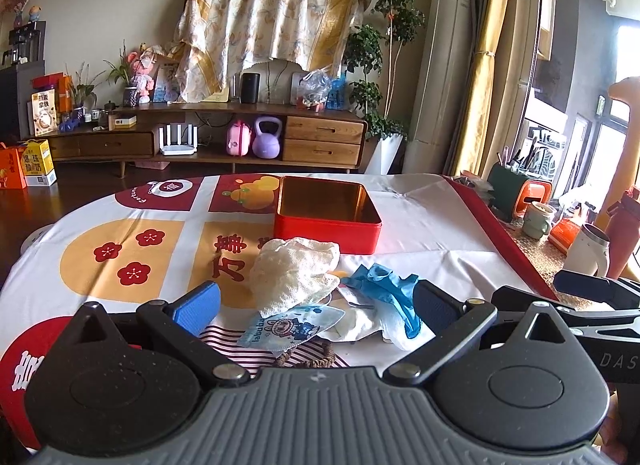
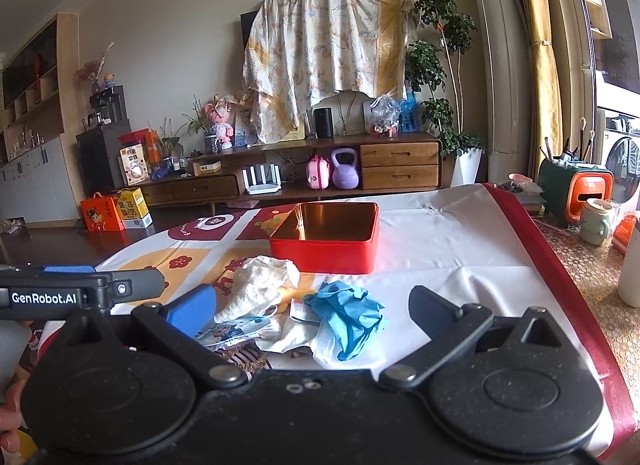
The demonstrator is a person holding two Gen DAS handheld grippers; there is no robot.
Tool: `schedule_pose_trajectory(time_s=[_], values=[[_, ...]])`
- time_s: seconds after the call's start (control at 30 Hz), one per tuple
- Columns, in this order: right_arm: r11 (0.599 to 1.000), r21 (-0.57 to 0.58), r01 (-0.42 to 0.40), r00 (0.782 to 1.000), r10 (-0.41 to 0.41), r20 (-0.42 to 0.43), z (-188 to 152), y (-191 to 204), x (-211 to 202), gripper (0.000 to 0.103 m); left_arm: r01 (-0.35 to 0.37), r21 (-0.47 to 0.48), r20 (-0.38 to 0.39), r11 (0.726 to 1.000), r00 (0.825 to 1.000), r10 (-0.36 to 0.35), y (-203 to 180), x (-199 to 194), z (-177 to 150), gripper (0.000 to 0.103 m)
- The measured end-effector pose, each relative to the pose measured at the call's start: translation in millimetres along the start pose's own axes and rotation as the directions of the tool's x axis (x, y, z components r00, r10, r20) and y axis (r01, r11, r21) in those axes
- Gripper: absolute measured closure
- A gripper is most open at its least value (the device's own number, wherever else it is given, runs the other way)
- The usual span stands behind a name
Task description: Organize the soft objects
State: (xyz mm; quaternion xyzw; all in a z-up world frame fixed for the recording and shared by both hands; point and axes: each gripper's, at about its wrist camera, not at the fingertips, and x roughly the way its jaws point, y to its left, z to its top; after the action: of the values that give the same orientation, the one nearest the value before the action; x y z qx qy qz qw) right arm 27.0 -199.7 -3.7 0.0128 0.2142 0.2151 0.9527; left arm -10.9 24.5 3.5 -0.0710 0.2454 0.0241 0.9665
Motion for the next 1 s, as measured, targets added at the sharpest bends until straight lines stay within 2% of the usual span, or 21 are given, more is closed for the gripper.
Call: schedule_pose_trajectory(time_s=[1.0], values=[[1.000, 0.005, -0.003, 1.000, 0.003, -0.003, 0.2, -0.6, -1.1, 0.000, -0.002, 0.002, 0.000, 1.000, 1.000, 0.002, -0.2, -4.1, 3.5, 0.000]])
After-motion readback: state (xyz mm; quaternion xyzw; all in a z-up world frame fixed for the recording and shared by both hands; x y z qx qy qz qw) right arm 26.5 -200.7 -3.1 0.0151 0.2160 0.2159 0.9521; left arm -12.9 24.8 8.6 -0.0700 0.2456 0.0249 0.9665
